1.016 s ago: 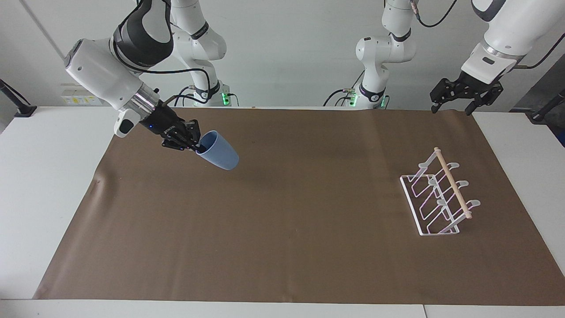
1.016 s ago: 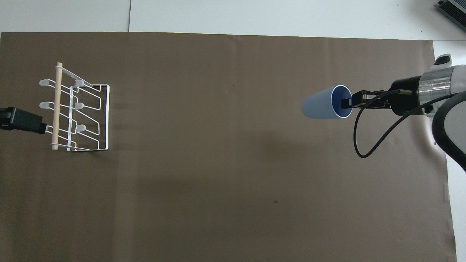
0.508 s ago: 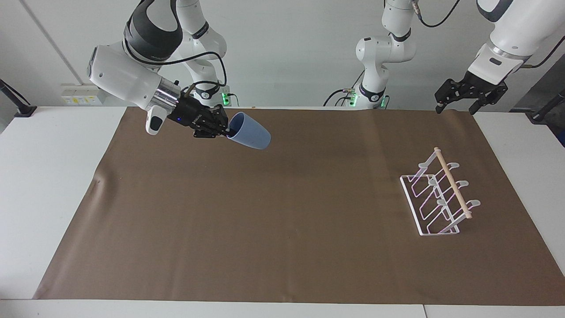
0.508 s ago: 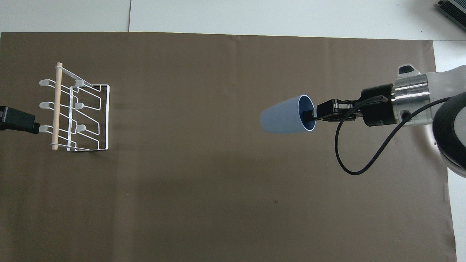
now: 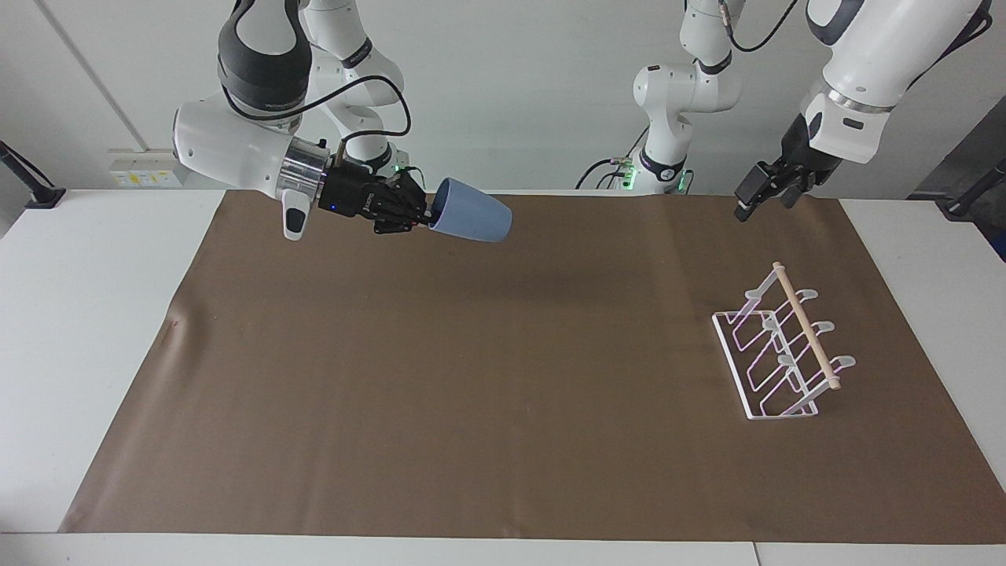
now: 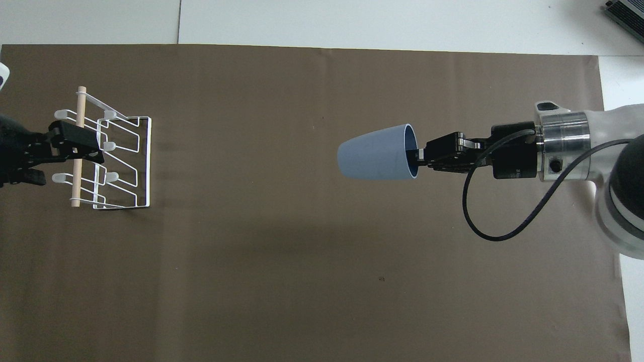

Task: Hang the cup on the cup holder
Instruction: 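Carry the cup toward center while the left gripper approaches its base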

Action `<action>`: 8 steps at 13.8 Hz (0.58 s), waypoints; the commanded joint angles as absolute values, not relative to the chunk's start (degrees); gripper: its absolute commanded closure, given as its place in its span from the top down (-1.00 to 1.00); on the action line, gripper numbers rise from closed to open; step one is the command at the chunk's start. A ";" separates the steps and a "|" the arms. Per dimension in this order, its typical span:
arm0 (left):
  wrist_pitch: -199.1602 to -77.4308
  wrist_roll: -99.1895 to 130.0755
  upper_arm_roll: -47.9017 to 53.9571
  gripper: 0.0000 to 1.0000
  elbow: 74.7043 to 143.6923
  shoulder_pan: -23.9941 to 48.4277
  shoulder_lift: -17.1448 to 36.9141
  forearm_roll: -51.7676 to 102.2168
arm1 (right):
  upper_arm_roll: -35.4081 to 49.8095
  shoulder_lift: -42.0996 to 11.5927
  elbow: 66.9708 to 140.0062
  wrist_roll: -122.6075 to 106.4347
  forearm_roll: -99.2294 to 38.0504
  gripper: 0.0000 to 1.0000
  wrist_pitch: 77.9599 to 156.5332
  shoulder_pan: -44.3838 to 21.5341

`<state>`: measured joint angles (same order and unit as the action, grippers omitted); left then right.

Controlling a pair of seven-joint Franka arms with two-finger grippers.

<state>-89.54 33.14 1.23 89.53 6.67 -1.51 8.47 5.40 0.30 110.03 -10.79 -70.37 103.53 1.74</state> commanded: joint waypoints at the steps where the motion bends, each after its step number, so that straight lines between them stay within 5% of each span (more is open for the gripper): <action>1: -93.68 46.97 0.62 1.00 90.88 9.13 -1.67 13.69 | 5.36 1.94 113.55 -13.18 -77.41 -1.00 103.01 2.64; 8: -104.20 82.71 3.84 1.00 87.72 12.48 1.84 27.68 | 5.36 1.76 114.95 -21.60 -86.38 -1.00 96.17 3.96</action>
<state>-99.80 71.27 1.90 89.50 12.07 0.58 25.25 5.14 0.34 112.55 -18.02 -83.05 98.76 2.95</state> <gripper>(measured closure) 0.000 0.956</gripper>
